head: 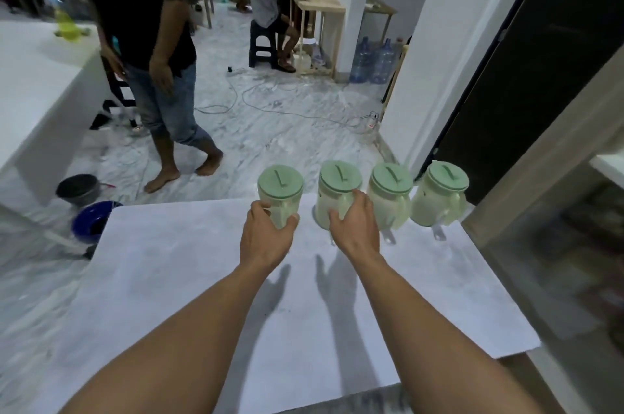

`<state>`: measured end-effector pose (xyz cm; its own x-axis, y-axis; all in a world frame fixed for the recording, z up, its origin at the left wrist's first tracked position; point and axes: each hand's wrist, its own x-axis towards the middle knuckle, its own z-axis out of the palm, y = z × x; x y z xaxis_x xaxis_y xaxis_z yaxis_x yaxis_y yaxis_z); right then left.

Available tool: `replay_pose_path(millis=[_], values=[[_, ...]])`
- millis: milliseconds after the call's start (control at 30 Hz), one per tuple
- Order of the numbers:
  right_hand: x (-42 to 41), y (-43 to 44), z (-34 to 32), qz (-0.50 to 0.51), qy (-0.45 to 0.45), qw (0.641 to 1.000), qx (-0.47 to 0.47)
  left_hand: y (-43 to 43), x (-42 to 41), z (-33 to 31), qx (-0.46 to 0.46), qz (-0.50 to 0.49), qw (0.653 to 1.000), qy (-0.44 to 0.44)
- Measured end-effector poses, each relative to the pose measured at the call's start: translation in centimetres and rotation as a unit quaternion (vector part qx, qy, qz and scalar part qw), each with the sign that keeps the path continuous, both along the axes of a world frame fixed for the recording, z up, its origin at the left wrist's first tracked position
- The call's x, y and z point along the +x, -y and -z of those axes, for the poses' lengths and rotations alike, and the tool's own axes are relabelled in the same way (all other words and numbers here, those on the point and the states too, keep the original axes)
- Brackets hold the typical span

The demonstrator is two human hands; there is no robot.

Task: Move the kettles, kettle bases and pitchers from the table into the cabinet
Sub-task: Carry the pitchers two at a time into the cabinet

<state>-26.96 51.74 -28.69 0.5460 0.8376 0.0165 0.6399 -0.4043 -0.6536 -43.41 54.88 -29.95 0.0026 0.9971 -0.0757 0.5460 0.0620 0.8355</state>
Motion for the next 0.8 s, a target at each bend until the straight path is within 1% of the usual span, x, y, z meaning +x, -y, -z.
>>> replay_pose_path(millis=[167, 300, 467, 567, 667, 800], values=[[1.4, -2.3, 4.2, 0.066, -0.105, 0.992, -0.006, -1.6, 2.2, 3.4, -0.064, -0.054, 0.995, 0.054], [1.9, -3.4, 6.6, 0.076, -0.146, 0.986, 0.017, -2.6, 2.9, 4.8, -0.076, -0.079, 0.991, 0.070], [2.6, -4.9, 7.7, 0.088, -0.226, 0.969, 0.041, -3.8, 3.4, 5.5, -0.081, -0.077, 0.991, 0.078], [2.7, -5.5, 8.2, 0.080, -0.240, 0.966, 0.051, -4.0, 3.9, 5.6, -0.054, -0.074, 0.993, 0.073], [2.4, -5.8, 8.8, 0.083, -0.229, 0.968, 0.067, -4.0, 4.0, 5.6, -0.020, -0.082, 0.995, 0.049], [2.0, -5.6, 8.8, 0.079, -0.230, 0.967, 0.078, -4.1, 3.3, 5.4, 0.011, -0.086, 0.995, 0.058]])
